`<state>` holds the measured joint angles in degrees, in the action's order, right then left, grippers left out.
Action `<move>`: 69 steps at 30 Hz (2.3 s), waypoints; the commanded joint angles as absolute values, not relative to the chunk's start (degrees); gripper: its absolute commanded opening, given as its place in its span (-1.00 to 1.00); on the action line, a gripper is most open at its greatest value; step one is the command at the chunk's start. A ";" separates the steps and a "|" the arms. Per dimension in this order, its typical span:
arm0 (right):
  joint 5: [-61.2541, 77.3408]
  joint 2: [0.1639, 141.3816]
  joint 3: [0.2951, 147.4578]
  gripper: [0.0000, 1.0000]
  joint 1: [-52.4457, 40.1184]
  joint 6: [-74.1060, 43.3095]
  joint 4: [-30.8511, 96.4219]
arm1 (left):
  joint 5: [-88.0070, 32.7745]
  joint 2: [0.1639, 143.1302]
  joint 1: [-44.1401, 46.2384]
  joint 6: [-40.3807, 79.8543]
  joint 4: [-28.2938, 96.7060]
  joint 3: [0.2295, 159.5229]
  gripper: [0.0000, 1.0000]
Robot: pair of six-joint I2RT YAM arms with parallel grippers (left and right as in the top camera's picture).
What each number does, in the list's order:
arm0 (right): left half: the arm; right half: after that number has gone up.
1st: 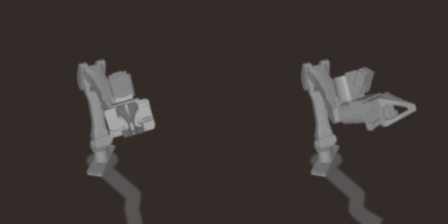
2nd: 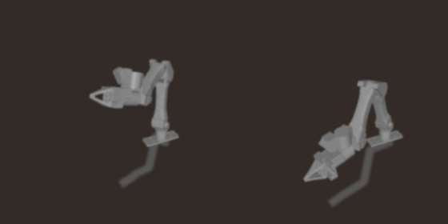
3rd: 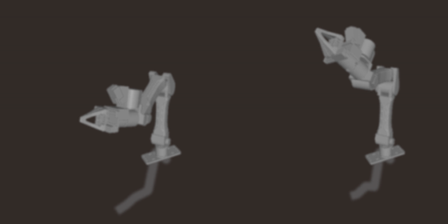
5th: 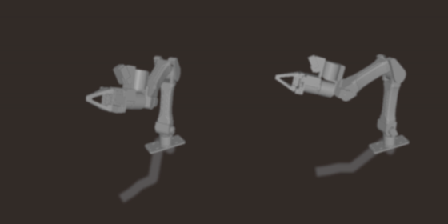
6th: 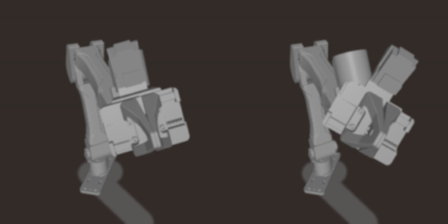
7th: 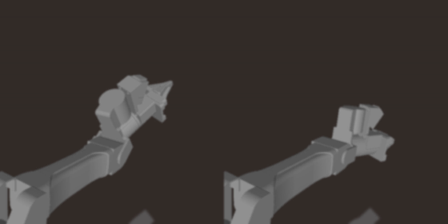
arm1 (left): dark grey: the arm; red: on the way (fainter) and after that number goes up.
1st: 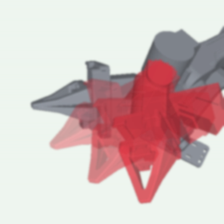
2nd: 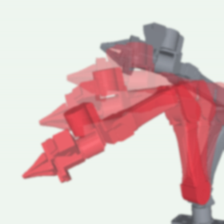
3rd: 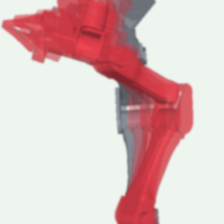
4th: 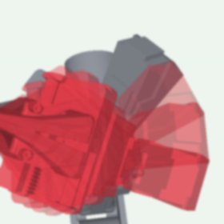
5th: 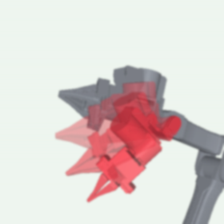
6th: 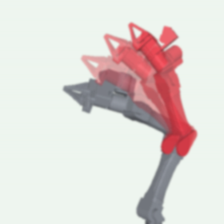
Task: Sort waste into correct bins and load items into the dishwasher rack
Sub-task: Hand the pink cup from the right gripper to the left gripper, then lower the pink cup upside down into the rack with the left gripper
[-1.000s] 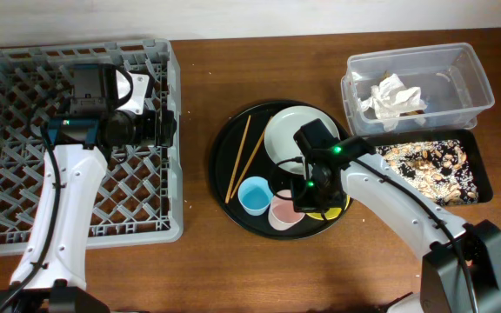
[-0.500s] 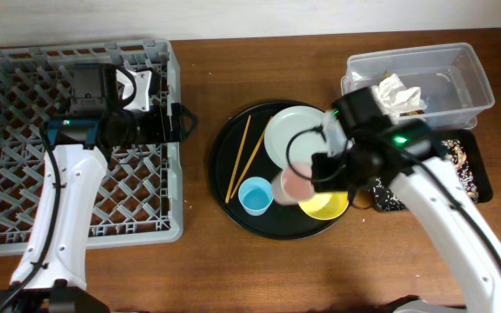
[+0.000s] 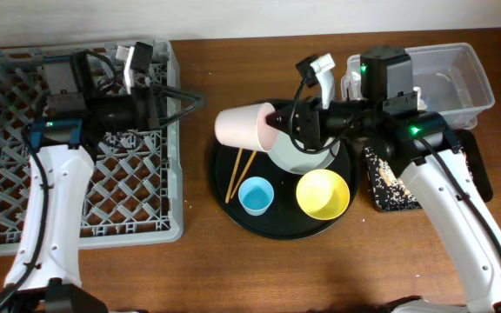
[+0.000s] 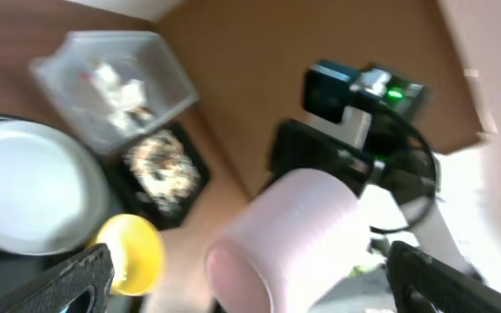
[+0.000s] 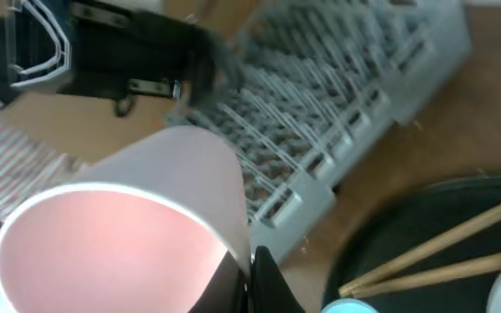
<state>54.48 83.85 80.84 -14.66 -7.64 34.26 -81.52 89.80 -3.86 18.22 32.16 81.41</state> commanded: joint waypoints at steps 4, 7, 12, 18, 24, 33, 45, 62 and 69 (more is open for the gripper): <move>60.71 85.23 81.43 -0.92 -14.61 -12.19 22.17 | -90.19 88.82 -3.27 20.36 32.16 82.32 0.99; 61.10 87.20 81.43 -0.92 -14.76 -15.11 17.15 | -90.19 88.82 -1.89 20.36 32.16 82.32 0.99; 61.54 92.36 81.43 -0.92 -17.02 -19.05 9.43 | -90.19 88.82 -0.23 20.38 32.18 82.32 0.98; 64.47 96.01 81.43 -0.92 -19.62 -23.14 0.32 | -90.19 88.82 0.05 20.38 32.16 82.32 0.89; 66.13 96.18 81.43 -0.92 -19.92 -23.22 0.21 | -90.19 88.82 0.05 20.36 32.12 82.32 0.89; 66.89 96.86 81.28 -0.92 -21.43 -22.37 0.86 | -90.19 88.82 0.05 20.36 32.12 82.32 0.86; 66.61 96.90 81.21 -0.90 -21.37 -22.37 1.02 | -89.60 88.82 0.05 20.34 32.12 82.32 0.18; 69.58 96.90 81.21 0.48 -7.25 -23.42 9.15 | -77.62 88.82 -8.34 17.65 26.74 82.32 -0.14; 58.43 96.90 81.21 0.60 -5.10 -11.92 30.63 | -48.12 88.82 -8.27 13.13 38.35 82.32 -0.17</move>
